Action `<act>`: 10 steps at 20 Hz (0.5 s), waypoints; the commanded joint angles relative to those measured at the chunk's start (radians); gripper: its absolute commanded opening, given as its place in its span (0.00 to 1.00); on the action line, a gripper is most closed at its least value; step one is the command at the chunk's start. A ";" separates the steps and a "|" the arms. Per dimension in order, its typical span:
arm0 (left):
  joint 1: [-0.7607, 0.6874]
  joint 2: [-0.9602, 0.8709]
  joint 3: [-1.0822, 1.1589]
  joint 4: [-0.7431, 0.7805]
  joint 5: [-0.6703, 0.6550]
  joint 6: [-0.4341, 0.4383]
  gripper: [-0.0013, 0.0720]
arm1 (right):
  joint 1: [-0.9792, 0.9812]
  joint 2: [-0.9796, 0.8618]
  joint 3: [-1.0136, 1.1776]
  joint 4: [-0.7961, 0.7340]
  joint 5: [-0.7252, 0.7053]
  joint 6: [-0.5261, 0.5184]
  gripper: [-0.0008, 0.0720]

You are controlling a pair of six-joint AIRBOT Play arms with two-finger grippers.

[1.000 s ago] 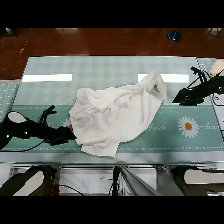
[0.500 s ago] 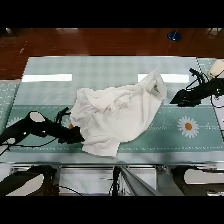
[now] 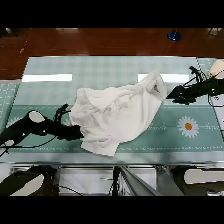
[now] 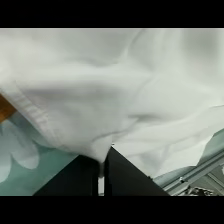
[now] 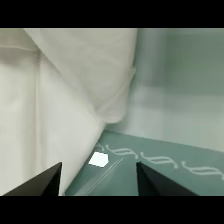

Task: Fold the shirts.

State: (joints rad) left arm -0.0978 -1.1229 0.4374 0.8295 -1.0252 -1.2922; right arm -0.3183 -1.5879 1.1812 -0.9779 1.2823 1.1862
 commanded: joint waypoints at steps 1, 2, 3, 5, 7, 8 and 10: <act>0.000 0.058 0.017 -0.026 -0.041 0.000 0.06 | 0.044 -0.044 -0.011 0.013 -0.043 0.006 0.75; 0.000 0.069 0.025 -0.026 -0.042 0.001 0.06 | 0.065 -0.052 -0.011 0.014 -0.074 0.008 0.75; 0.000 0.082 0.035 -0.026 -0.044 0.000 0.06 | 0.089 -0.060 -0.011 0.013 -0.114 0.019 0.74; 0.000 0.112 0.067 -0.026 -0.052 0.000 0.06 | 0.138 -0.080 -0.011 0.011 -0.179 0.071 0.74; 0.000 0.143 0.110 -0.026 -0.053 0.000 0.06 | 0.183 -0.121 -0.011 0.010 -0.198 0.109 0.72; 0.000 0.153 0.136 -0.026 -0.053 0.000 0.06 | 0.210 -0.147 -0.011 0.010 -0.198 0.124 0.69; 0.000 0.158 0.187 -0.026 -0.053 0.000 0.06 | 0.257 -0.175 -0.011 0.008 -0.202 0.126 0.02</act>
State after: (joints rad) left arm -0.0975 -0.9874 0.5640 0.8062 -1.0737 -1.2915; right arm -0.1253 -1.7180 1.1713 -0.9424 1.1191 1.2812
